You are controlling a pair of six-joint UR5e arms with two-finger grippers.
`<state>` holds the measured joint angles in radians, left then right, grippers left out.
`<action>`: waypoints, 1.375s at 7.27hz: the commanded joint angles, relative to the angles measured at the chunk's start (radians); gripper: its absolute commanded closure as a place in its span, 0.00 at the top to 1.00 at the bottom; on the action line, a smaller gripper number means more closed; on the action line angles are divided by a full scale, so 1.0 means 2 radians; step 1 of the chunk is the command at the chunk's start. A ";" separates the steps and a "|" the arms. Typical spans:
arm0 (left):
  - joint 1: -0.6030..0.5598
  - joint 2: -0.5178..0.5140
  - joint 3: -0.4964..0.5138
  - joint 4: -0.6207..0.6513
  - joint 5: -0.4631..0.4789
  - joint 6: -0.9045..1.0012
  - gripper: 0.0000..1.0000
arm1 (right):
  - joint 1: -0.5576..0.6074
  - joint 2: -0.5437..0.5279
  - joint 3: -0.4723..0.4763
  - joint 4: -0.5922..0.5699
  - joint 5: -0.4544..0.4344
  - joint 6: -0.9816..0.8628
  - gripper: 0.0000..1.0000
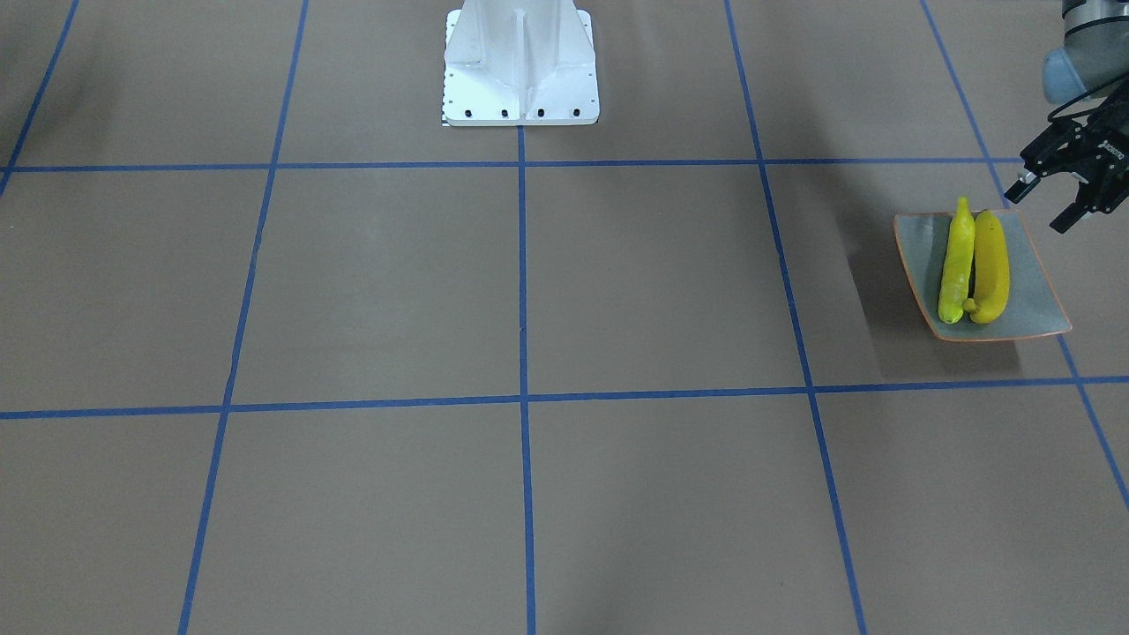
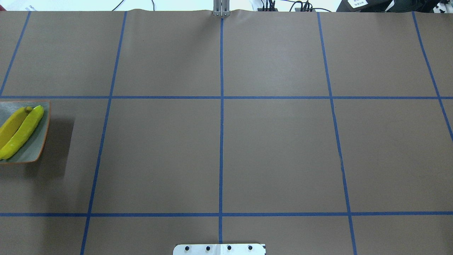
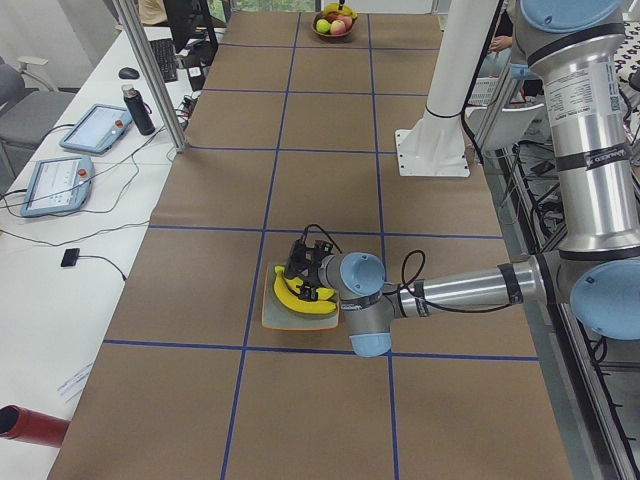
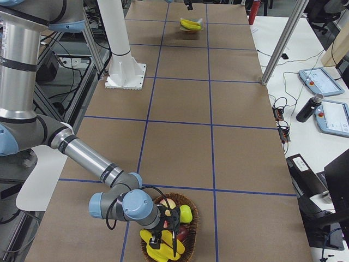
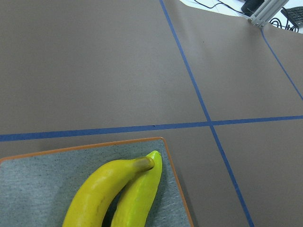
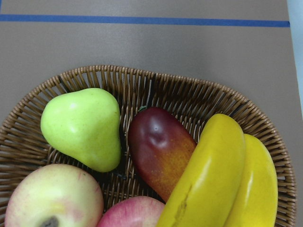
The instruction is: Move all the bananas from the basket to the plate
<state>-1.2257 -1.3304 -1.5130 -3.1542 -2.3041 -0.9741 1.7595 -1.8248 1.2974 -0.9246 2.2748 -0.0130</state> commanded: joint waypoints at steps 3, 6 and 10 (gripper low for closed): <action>0.000 -0.002 -0.001 -0.001 0.000 0.000 0.99 | -0.008 -0.005 -0.001 0.000 -0.008 -0.007 0.74; 0.000 -0.002 -0.001 -0.001 0.000 0.000 0.99 | -0.022 -0.005 -0.001 0.000 -0.011 -0.007 0.74; 0.000 -0.004 0.001 0.000 0.000 0.000 0.99 | -0.022 -0.005 0.000 0.023 -0.014 -0.011 0.00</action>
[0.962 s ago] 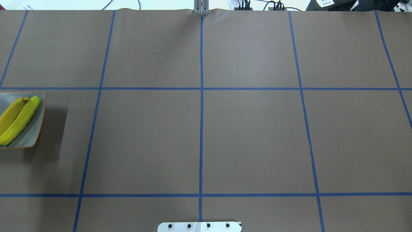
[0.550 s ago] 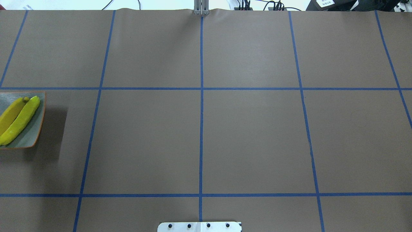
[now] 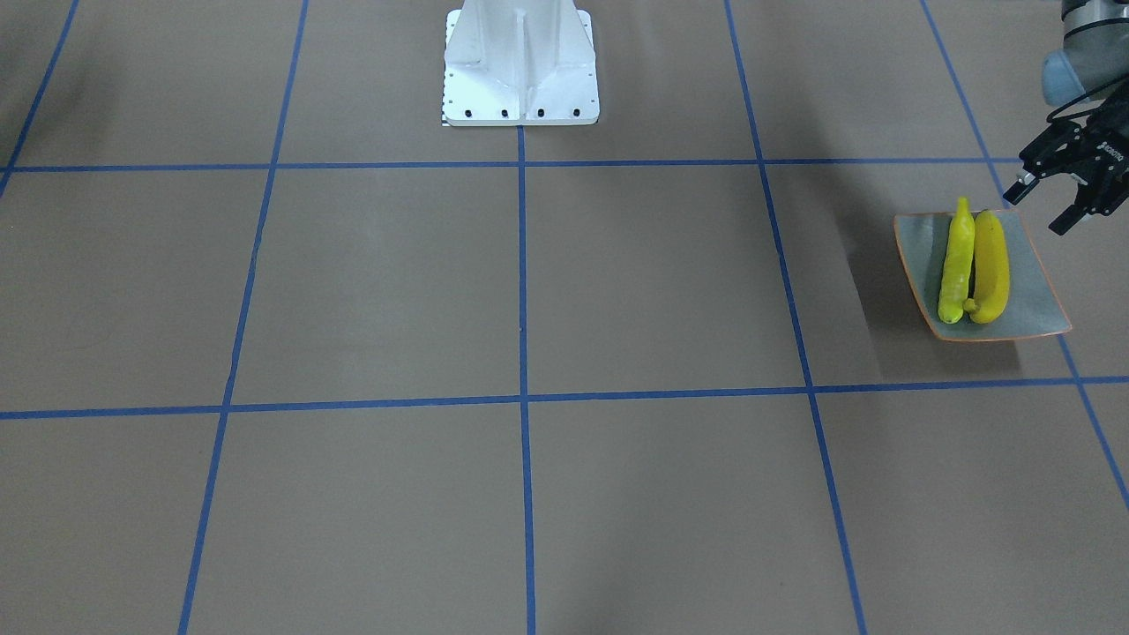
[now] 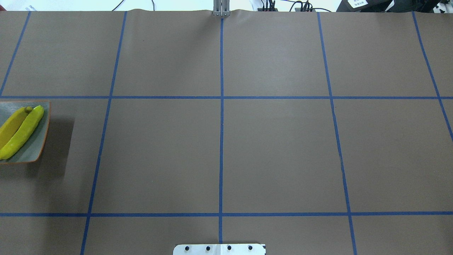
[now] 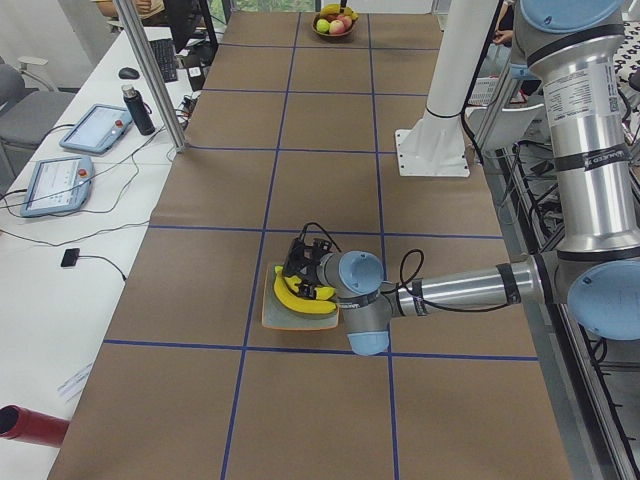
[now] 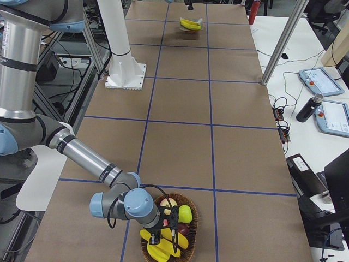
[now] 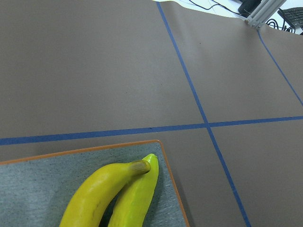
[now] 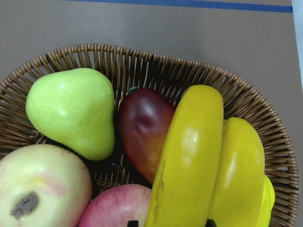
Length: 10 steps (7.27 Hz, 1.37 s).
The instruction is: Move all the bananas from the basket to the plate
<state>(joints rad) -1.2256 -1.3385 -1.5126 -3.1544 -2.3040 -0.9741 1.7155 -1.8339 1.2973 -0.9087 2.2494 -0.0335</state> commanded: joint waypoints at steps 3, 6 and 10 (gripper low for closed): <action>0.000 0.000 0.003 0.000 0.000 -0.001 0.99 | 0.003 0.008 0.050 0.026 0.000 0.000 0.00; 0.000 -0.001 0.002 0.001 0.000 -0.005 0.99 | 0.002 0.019 0.131 0.017 0.017 0.031 0.00; 0.001 -0.022 -0.002 0.004 0.000 -0.011 1.00 | -0.032 0.095 0.152 0.024 0.117 0.196 0.00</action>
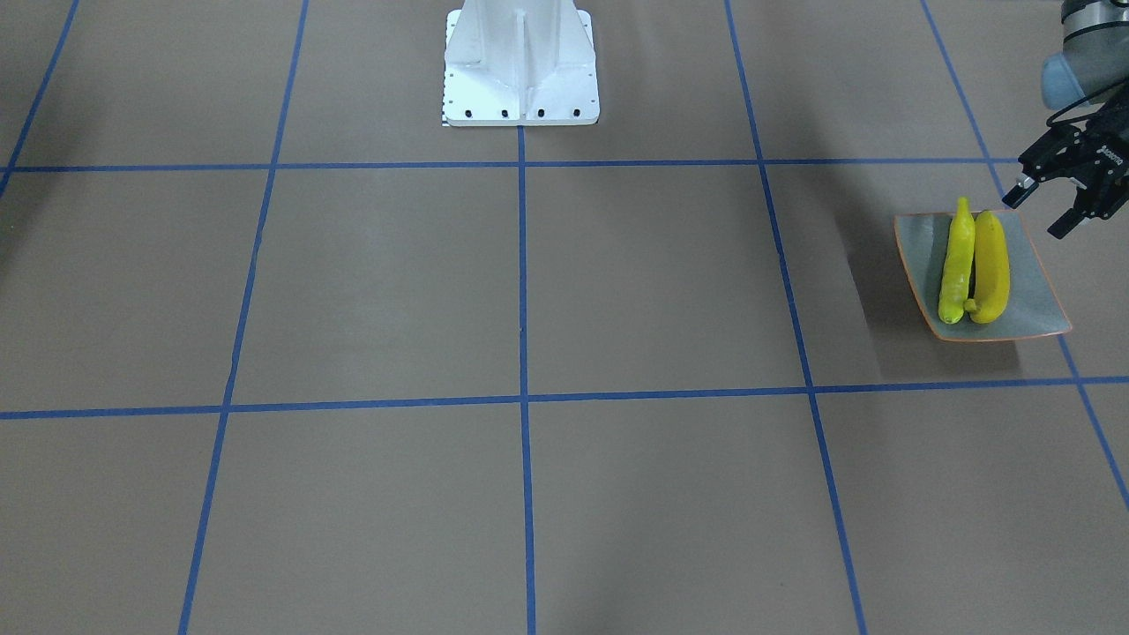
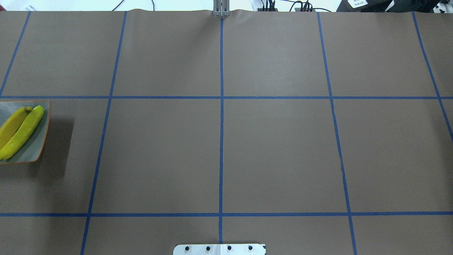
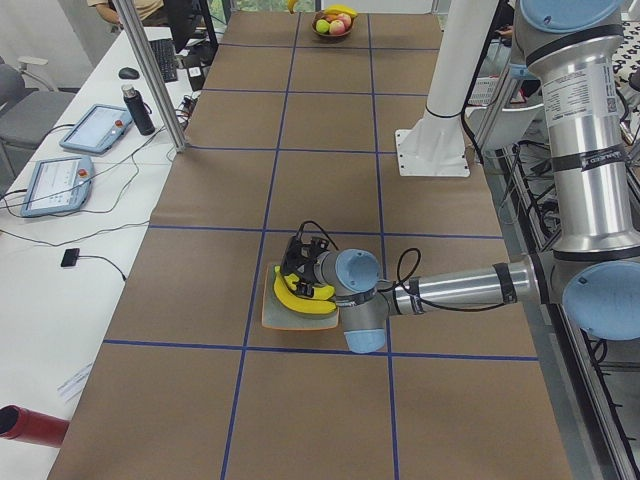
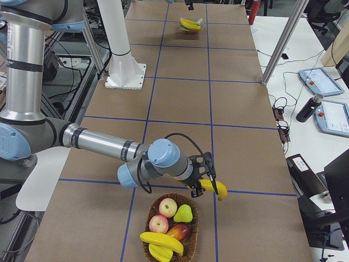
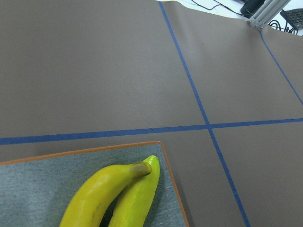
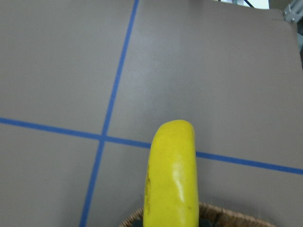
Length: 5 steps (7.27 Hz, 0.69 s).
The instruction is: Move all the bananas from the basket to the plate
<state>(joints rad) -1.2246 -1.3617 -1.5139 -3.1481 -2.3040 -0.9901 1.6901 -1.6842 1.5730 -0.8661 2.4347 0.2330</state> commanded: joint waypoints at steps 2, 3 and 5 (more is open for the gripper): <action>0.003 -0.064 -0.002 -0.001 -0.001 -0.079 1.00 | -0.086 0.031 0.085 0.004 0.016 0.201 0.00; 0.005 -0.088 -0.002 0.001 -0.001 -0.098 1.00 | -0.115 0.058 0.101 0.004 0.013 0.268 0.00; 0.028 -0.152 -0.002 -0.001 -0.001 -0.185 1.00 | -0.200 0.126 0.115 0.004 -0.047 0.400 0.00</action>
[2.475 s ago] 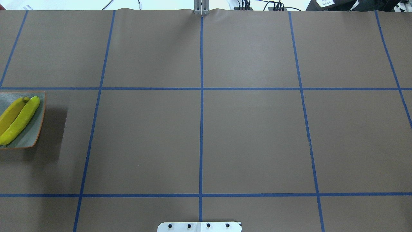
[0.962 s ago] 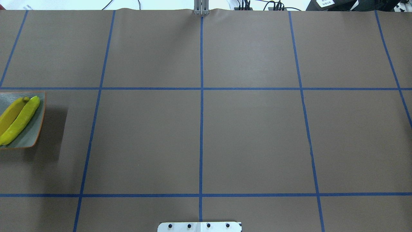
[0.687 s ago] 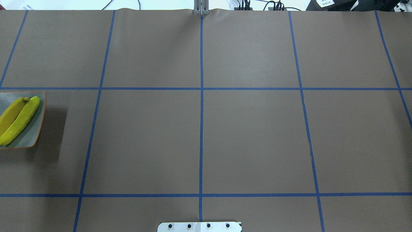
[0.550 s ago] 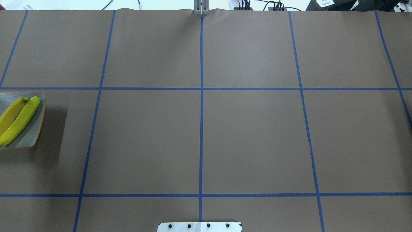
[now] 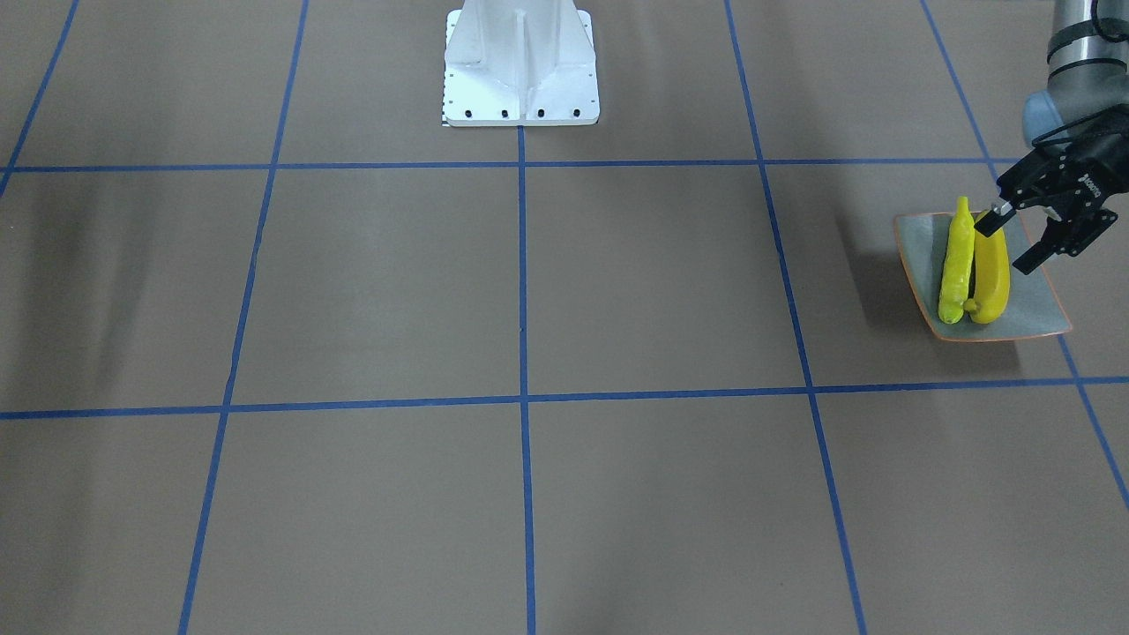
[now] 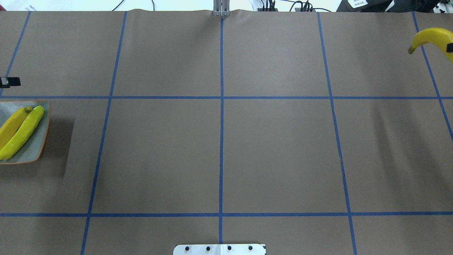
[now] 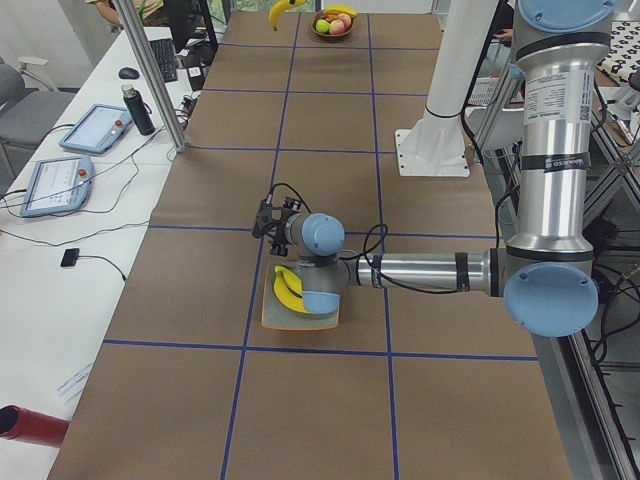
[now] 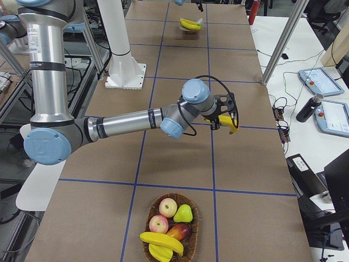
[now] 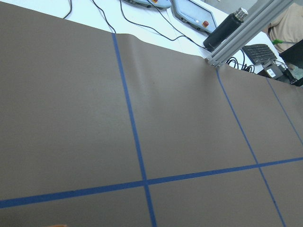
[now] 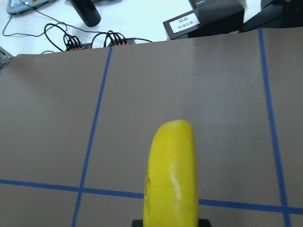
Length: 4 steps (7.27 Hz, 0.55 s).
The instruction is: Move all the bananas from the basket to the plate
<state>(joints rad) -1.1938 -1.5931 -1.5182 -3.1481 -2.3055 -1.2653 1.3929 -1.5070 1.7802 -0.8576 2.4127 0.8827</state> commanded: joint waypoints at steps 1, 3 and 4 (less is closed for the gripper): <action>0.028 -0.081 -0.001 0.002 0.000 -0.102 1.00 | -0.105 0.071 0.023 0.000 -0.087 0.142 0.00; 0.045 -0.150 0.000 0.006 0.002 -0.227 1.00 | -0.168 0.120 0.037 0.000 -0.133 0.228 0.00; 0.066 -0.175 0.000 0.006 0.014 -0.277 1.00 | -0.201 0.142 0.041 0.000 -0.154 0.252 0.00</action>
<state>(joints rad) -1.0991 -1.8792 -1.5192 -3.1370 -2.2961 -1.6959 1.0674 -1.2761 1.8488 -0.8575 2.1562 1.3134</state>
